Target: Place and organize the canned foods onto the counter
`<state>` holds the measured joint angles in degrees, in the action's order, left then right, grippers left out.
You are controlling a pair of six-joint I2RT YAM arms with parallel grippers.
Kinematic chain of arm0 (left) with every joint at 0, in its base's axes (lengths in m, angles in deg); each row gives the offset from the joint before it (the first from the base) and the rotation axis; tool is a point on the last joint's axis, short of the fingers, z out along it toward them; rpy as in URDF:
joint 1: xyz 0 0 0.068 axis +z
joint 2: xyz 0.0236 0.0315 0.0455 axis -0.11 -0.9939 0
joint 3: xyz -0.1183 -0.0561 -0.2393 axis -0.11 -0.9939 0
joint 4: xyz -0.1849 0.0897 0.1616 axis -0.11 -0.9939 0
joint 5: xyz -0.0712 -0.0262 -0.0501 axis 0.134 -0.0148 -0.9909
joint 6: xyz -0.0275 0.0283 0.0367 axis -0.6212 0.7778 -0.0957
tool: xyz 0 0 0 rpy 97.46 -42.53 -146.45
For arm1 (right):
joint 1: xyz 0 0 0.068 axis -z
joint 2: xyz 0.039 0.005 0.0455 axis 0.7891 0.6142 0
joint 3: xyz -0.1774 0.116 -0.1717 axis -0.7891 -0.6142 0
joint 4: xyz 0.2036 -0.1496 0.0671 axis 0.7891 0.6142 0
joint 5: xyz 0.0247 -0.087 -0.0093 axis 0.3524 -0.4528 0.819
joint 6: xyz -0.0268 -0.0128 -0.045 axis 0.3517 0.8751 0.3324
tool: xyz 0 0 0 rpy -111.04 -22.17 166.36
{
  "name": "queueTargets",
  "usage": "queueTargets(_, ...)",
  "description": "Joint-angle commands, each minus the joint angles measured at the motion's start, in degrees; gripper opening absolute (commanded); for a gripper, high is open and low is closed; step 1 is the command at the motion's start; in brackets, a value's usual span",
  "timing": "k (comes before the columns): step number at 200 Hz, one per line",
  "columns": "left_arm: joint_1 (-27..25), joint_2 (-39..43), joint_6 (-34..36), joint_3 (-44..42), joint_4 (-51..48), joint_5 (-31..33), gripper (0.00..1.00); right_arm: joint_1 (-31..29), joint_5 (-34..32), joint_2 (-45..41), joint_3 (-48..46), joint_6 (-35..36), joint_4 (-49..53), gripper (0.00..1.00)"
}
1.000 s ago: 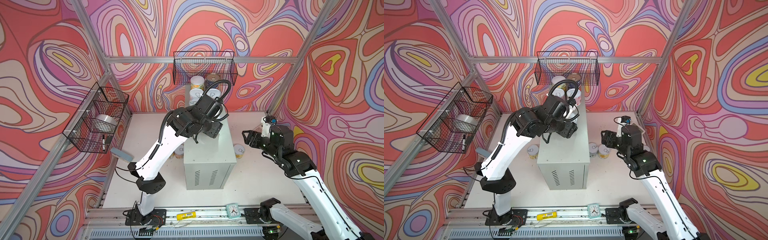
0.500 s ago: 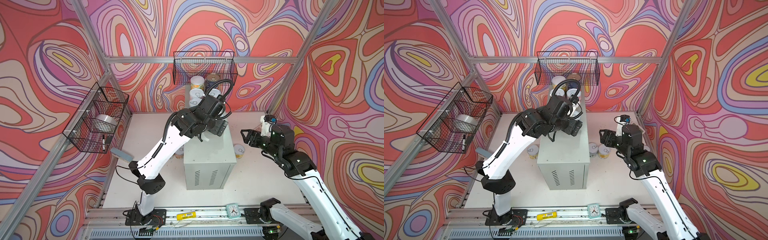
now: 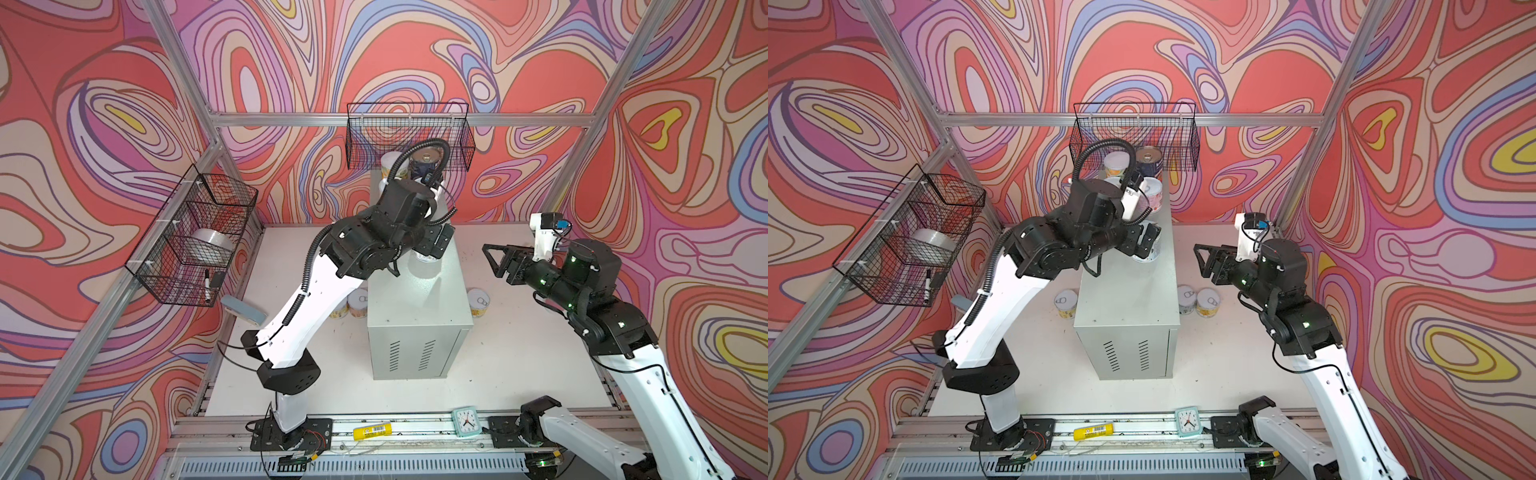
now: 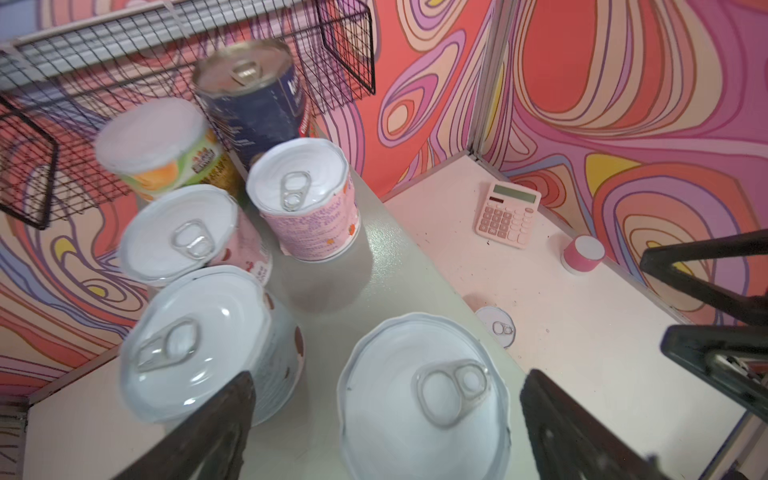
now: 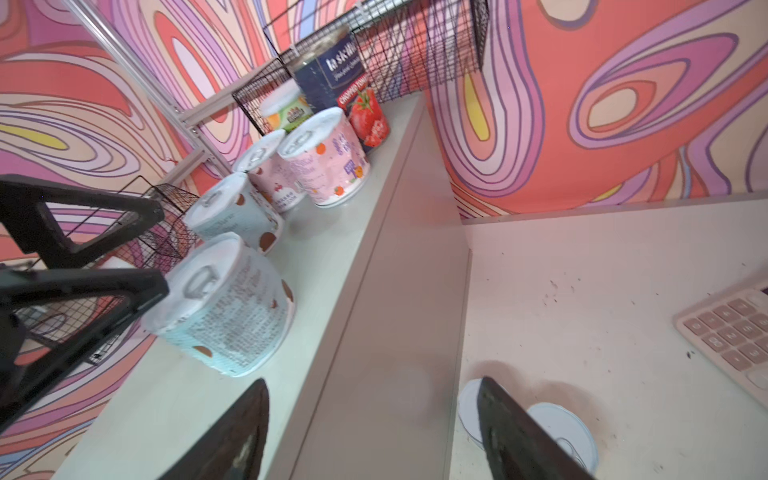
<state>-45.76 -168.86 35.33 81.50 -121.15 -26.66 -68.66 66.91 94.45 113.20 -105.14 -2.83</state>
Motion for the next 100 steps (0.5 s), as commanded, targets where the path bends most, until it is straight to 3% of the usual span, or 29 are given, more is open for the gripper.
queueTargets(1,-0.1,7.7,2.7,-4.7,5.7,5.9,1.00,0.0,5.9,0.4,1.2,1.5,-2.3,0.84)
queueTargets(29,-0.1,16.2,3.4,-14.6,10.5,10.8,1.00,0.0,10.8,0.4,2.1,2.3,-3.8,0.85)
queueTargets(53,0.1,23.5,1.9,-23.7,13.5,11.5,1.00,-1.0,10.9,0.6,2.8,3.1,-3.2,0.83)
queueTargets(82,1.0,28.9,-1.9,-30.2,11.2,8.3,1.00,-5.2,6.8,2.1,3.9,5.1,-1.1,0.79)
queueTargets(100,2.3,31.1,-4.2,-33.8,10.1,6.7,1.00,-11.8,0.1,3.6,4.6,7.2,-0.5,0.80)
